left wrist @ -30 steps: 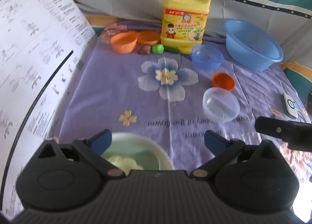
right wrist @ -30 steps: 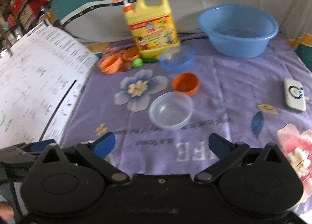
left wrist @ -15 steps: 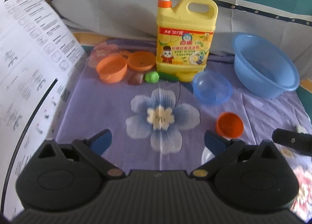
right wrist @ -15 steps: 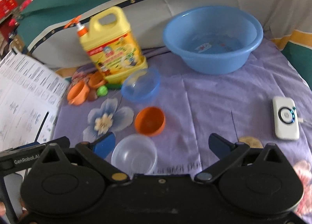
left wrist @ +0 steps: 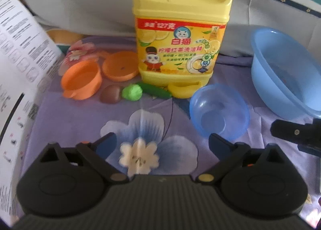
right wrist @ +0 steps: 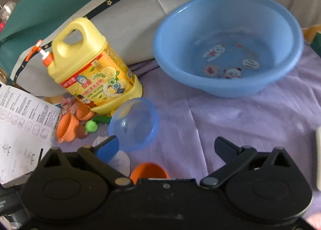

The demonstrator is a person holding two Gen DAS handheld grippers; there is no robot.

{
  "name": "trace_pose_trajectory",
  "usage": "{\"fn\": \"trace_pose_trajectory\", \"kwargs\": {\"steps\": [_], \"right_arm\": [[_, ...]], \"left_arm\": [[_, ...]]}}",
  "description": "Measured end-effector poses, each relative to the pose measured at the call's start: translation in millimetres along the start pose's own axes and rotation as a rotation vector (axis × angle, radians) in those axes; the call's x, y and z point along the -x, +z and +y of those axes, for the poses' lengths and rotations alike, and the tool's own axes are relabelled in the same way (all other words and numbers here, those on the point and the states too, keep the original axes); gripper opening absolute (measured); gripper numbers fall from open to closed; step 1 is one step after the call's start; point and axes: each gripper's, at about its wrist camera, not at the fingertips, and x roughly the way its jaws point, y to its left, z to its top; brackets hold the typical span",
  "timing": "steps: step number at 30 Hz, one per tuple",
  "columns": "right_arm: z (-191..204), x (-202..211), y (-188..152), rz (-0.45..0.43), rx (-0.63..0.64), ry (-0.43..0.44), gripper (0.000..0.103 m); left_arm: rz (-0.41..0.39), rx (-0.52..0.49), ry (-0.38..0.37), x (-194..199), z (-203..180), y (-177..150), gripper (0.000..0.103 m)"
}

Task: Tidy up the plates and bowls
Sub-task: 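Move both grippers to the small blue bowl and close on its rim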

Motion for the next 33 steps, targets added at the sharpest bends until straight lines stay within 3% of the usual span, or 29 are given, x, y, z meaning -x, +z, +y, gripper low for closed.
{"fn": "trace_pose_trajectory", "kwargs": {"steps": [5, 8, 18, 23, 33], "right_arm": [[4.4, -31.0, 14.0, 0.014, -0.007, 0.015, 0.086], [5.9, -45.9, 19.2, 0.027, -0.005, 0.015, 0.073], [9.3, -78.8, 17.9, 0.083, -0.003, 0.058, 0.016], [12.5, -80.9, 12.7, 0.079, 0.007, 0.064, 0.012], [26.4, -59.2, 9.5, 0.070, 0.020, 0.081, 0.012]], "left_arm": [[0.006, -0.020, 0.004, -24.1, -10.4, 12.4, 0.084], [0.015, -0.013, -0.018, -34.8, -12.6, 15.8, 0.075], [0.045, -0.024, -0.092, -54.4, -17.8, 12.8, 0.028], [0.043, -0.045, -0.112, -53.9, -22.6, 10.7, 0.012], [0.031, -0.051, -0.083, -28.5, -16.2, 4.1, 0.012]]}}
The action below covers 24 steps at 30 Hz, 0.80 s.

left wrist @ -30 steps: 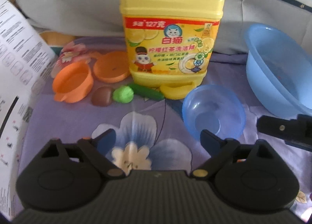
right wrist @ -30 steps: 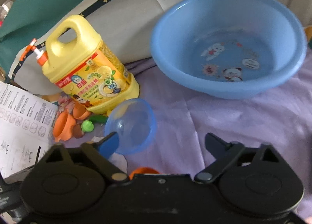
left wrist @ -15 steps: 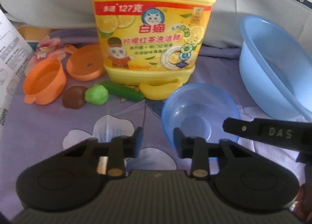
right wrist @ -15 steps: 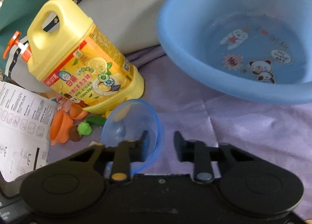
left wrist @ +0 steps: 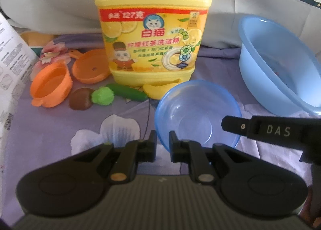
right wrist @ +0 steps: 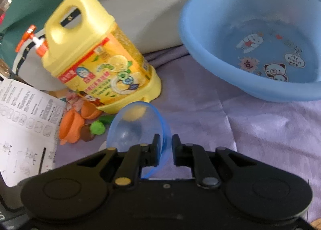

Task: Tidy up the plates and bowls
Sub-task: 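Lift the blue bowl with both grippers and carry it beside the plate stack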

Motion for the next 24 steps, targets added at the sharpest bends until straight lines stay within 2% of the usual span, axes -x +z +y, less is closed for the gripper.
{"fn": "trace_pose_trajectory", "kwargs": {"steps": [10, 19, 24], "right_arm": [[27.3, 64.0, -27.5, -0.019, 0.032, 0.029, 0.012], [37.8, 135.2, -74.4, -0.022, 0.072, 0.025, 0.012], [33.3, 165.3, -108.7, -0.008, 0.069, 0.019, 0.012]], "left_arm": [[-0.058, 0.004, -0.008, 78.8, 5.2, -22.5, 0.012], [-0.106, -0.005, -0.038, 158.7, -2.2, -66.6, 0.015], [-0.105, -0.029, -0.048, 188.4, -10.7, -100.1, 0.017]]}}
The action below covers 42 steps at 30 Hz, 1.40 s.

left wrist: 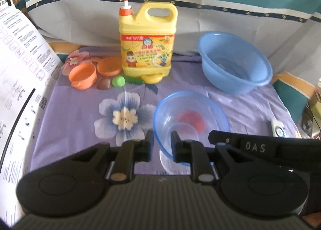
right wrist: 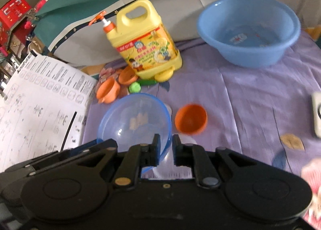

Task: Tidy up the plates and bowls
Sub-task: 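Lift the blue bowl with both grippers and carry it beside the plate stack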

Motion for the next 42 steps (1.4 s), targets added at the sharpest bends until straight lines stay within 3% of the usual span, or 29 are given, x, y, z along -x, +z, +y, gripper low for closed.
{"fn": "trace_pose_trajectory", "kwargs": {"steps": [8, 19, 29, 42], "right_arm": [[-14.8, 32.4, -55.6, 0.045, 0.003, -0.012, 0.013], [-26.0, 38.0, -108.9, 0.118, 0.014, -0.049, 0.013], [-28.0, 29.8, -127.3, 0.155, 0.046, -0.088, 0.014], [-28.5, 14.7, -133.1, 0.179, 0.061, -0.110, 0.014]], "left_arm": [[0.043, -0.014, -0.022, 24.5, -12.7, -52.8, 0.018], [0.121, 0.011, -0.052, 24.6, -13.6, -104.5, 0.019], [0.201, 0.030, -0.058, 5.1, -10.4, -133.3, 0.019], [0.227, 0.022, -0.069, -10.3, -10.3, -136.8, 0.019]]}}
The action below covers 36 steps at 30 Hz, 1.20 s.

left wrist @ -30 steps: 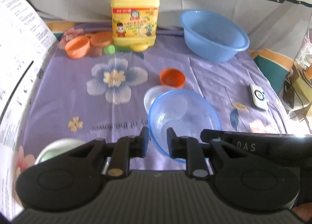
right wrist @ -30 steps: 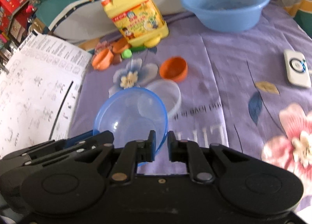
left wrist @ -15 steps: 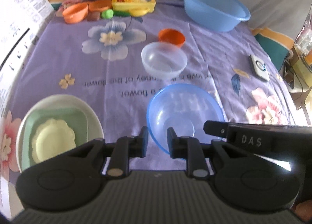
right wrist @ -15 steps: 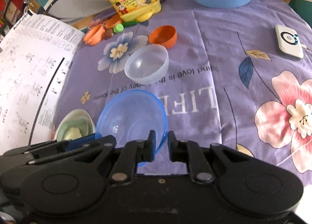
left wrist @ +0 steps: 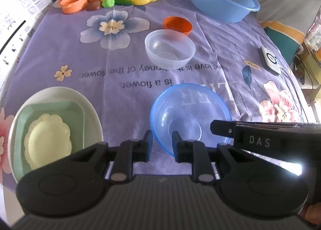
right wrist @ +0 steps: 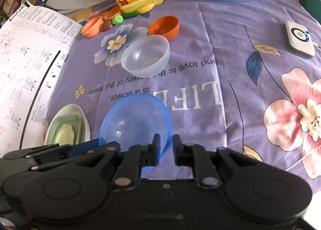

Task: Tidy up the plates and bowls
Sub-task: 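Lift the blue bowl with both grippers and carry it beside the plate stack, then lower the blue bowl onto the table and open both grippers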

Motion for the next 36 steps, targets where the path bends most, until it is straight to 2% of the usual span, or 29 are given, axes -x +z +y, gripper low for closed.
{"fn": "trace_pose_trajectory", "kwargs": {"steps": [6, 7, 8, 9, 11, 12, 13, 14, 15, 18, 22, 28, 36], "right_arm": [[-1.1, -6.2, -0.2, 0.013, -0.006, 0.005, 0.015], [-0.6, -6.9, -0.9, 0.012, -0.005, 0.005, 0.016], [-0.4, -7.5, -0.7, 0.012, -0.004, 0.005, 0.019], [-0.2, -8.1, -0.5, 0.011, -0.005, 0.005, 0.027], [-0.6, -7.0, -0.2, -0.003, -0.004, -0.012, 0.032], [-2.3, -5.9, 0.0, -0.010, -0.007, -0.015, 0.041], [-3.7, -5.2, 0.9, -0.014, -0.017, -0.014, 0.062], [-5.3, -4.6, 1.6, -0.019, -0.028, -0.008, 0.071], [-6.0, -3.4, 2.0, -0.029, -0.032, -0.006, 0.079], [-3.3, 2.3, 3.5, -0.058, -0.014, -0.014, 0.079], [-3.3, 15.4, 6.3, -0.103, 0.003, -0.018, 0.097], [0.6, 34.6, 11.4, -0.168, 0.034, -0.025, 0.103], [0.3, 49.6, 14.8, -0.208, 0.053, -0.024, 0.103]], "left_arm": [[0.019, 0.002, -0.006, -9.0, 1.8, -1.9, 0.022], [0.021, 0.002, -0.006, -10.0, 2.3, -2.2, 0.024], [0.023, 0.000, -0.002, -10.9, 2.5, -2.4, 0.031], [0.021, -0.002, 0.005, -11.5, 2.3, -2.3, 0.034], [0.008, -0.005, 0.032, -9.5, 4.0, -2.5, 0.049], [0.001, -0.003, 0.040, -8.1, 5.6, -2.6, 0.055], [-0.007, 0.000, 0.039, -6.1, 7.7, -2.7, 0.068], [-0.017, 0.006, 0.039, -3.5, 9.4, -2.7, 0.074], [-0.025, 0.009, 0.041, -0.5, 10.7, -2.3, 0.076], [-0.055, 0.011, 0.039, 7.6, 12.8, -0.4, 0.088], [-0.104, 0.010, 0.037, 20.1, 13.9, 1.4, 0.103], [-0.158, -0.001, 0.041, 37.8, 15.9, 2.7, 0.103], [-0.186, 0.001, 0.046, 48.3, 20.1, 9.4, 0.103]]}}
